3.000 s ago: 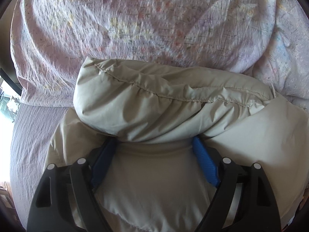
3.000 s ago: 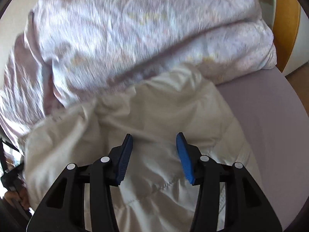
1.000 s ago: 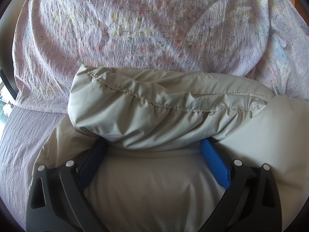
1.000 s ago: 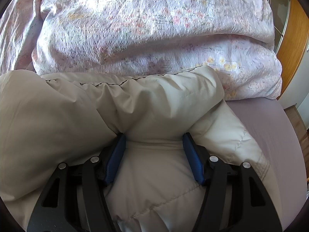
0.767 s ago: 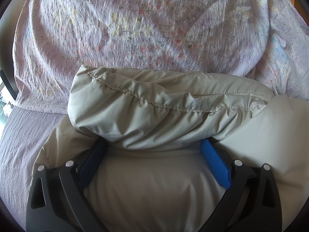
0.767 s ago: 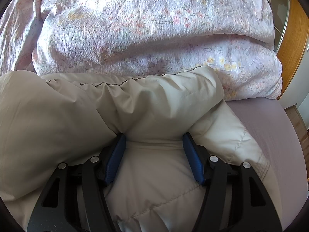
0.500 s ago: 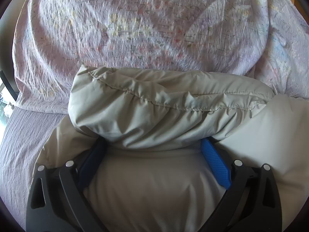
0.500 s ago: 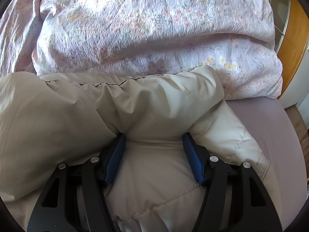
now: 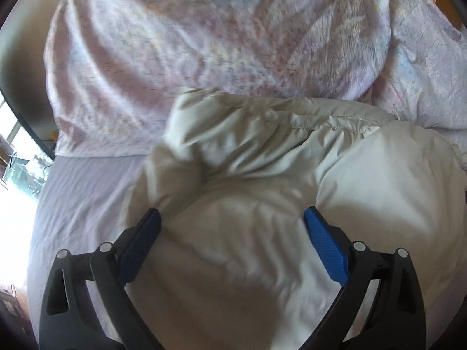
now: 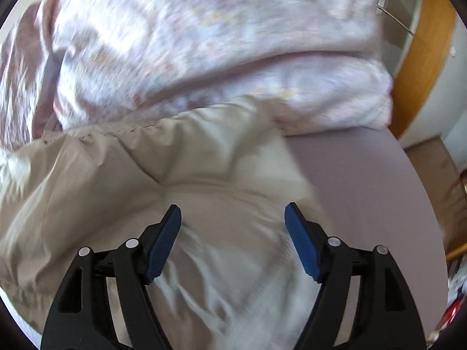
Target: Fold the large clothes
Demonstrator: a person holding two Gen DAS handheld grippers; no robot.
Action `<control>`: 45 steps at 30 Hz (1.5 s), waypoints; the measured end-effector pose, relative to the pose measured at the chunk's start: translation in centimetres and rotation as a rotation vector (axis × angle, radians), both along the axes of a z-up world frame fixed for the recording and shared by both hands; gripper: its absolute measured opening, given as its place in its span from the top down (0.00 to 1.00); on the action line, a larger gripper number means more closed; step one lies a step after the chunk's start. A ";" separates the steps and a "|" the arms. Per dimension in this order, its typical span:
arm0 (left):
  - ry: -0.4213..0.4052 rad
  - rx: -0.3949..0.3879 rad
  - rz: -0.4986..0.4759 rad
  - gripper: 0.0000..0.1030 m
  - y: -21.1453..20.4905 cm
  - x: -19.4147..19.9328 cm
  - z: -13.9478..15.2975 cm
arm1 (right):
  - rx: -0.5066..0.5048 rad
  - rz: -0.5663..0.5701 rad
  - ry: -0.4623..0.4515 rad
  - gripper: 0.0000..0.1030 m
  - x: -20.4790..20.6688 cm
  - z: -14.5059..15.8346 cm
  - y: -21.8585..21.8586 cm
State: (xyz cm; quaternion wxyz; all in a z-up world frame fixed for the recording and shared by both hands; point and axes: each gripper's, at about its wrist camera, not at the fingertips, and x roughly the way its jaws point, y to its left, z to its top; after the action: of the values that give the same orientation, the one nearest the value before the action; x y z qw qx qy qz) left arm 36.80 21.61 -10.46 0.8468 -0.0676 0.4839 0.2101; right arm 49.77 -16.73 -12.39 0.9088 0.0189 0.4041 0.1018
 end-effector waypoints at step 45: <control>-0.020 -0.272 0.220 0.73 3.7 -21.5 3.1 | 0.490 -0.009 0.479 0.73 -13.4 -5.7 -6.7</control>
State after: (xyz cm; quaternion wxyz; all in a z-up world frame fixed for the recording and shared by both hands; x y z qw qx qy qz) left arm 15.34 25.28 -7.33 0.8066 -0.2360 0.4892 0.2333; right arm 36.34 -23.48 -18.12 0.7571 0.2620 0.5693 0.1846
